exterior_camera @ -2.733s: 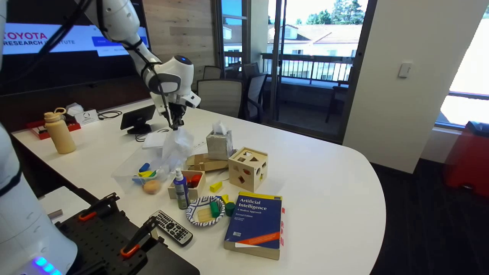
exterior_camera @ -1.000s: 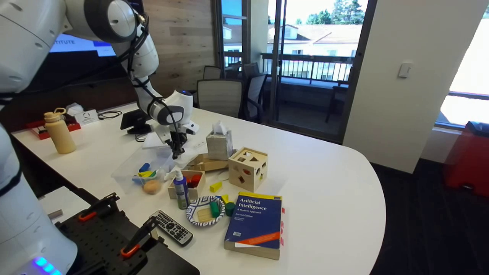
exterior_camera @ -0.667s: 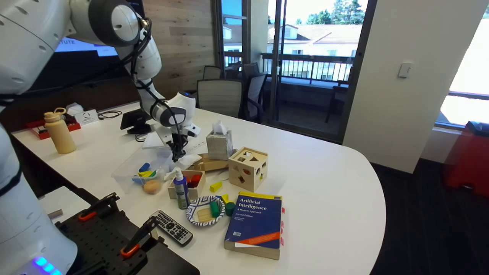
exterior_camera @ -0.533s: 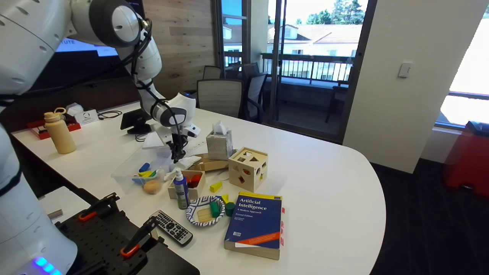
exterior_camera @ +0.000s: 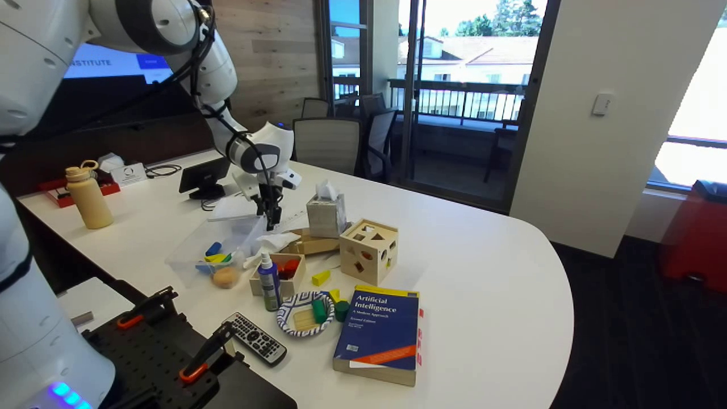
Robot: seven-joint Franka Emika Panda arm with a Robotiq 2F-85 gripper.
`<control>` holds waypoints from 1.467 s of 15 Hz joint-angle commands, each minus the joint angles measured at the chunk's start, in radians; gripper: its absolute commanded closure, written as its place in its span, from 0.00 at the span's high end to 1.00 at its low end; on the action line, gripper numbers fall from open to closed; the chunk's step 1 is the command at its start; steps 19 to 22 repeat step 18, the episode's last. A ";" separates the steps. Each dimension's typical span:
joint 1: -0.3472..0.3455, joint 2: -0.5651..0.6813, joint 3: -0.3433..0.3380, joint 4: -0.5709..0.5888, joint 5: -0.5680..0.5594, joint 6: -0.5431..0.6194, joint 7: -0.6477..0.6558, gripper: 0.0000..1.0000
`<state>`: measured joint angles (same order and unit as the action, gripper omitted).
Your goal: Pick up the wipe, clean the book and put it back on the table
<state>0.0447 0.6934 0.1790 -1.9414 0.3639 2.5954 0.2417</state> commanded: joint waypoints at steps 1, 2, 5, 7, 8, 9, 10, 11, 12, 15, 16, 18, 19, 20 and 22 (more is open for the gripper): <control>0.034 -0.166 -0.047 -0.099 -0.013 0.017 0.034 1.00; 0.047 -0.204 -0.062 -0.123 -0.022 0.044 0.044 1.00; 0.105 -0.313 -0.138 -0.201 -0.087 0.149 0.109 1.00; 0.155 -0.356 -0.209 -0.240 -0.172 0.213 0.203 1.00; 0.180 -0.375 -0.247 -0.256 -0.224 0.223 0.248 1.00; 0.199 -0.388 -0.277 -0.269 -0.269 0.226 0.289 1.00; 0.213 -0.400 -0.298 -0.277 -0.307 0.213 0.322 1.00; 0.226 -0.405 -0.319 -0.284 -0.345 0.209 0.358 1.00; 0.234 -0.414 -0.331 -0.289 -0.378 0.196 0.384 1.00; 0.243 -0.421 -0.349 -0.298 -0.455 0.186 0.451 1.00; 0.242 -0.420 -0.348 -0.298 -0.472 0.183 0.465 1.00; 0.243 -0.421 -0.348 -0.301 -0.500 0.180 0.492 1.00; 0.243 -0.421 -0.348 -0.301 -0.500 0.180 0.492 1.00; 0.243 -0.421 -0.348 -0.301 -0.500 0.180 0.492 1.00; 0.243 -0.421 -0.348 -0.301 -0.500 0.180 0.492 1.00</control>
